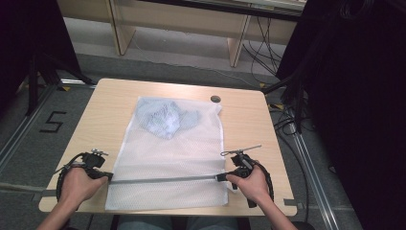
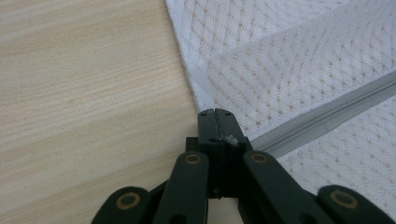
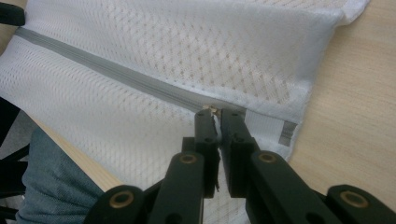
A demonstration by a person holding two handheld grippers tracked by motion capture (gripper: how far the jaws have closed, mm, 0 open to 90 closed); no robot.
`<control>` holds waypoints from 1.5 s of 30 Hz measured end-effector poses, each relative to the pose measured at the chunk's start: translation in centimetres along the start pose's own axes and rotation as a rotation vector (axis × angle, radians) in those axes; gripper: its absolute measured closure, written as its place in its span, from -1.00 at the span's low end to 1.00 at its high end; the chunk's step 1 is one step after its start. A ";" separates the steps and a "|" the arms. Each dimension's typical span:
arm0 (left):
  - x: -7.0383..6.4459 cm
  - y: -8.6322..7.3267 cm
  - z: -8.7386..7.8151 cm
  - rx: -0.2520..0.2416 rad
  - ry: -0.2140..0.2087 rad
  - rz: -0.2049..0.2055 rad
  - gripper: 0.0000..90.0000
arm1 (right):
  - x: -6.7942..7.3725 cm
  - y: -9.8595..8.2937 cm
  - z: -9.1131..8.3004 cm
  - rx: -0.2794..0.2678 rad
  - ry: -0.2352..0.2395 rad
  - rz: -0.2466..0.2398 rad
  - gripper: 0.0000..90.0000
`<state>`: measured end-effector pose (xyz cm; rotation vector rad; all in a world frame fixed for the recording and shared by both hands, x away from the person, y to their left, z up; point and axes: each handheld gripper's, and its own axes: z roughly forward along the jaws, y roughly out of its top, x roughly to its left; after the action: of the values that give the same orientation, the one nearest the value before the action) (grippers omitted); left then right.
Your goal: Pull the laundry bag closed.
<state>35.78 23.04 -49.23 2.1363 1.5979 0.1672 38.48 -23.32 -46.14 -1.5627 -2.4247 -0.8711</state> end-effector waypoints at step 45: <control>0.0 0.0 0.0 0.001 -0.003 -0.004 1.00 | -0.7 -0.3 -0.4 0.013 -0.013 0.025 0.93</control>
<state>35.80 23.05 -49.23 2.1329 1.6006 0.1617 38.48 -24.15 -46.22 -1.5962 -2.4092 -0.8420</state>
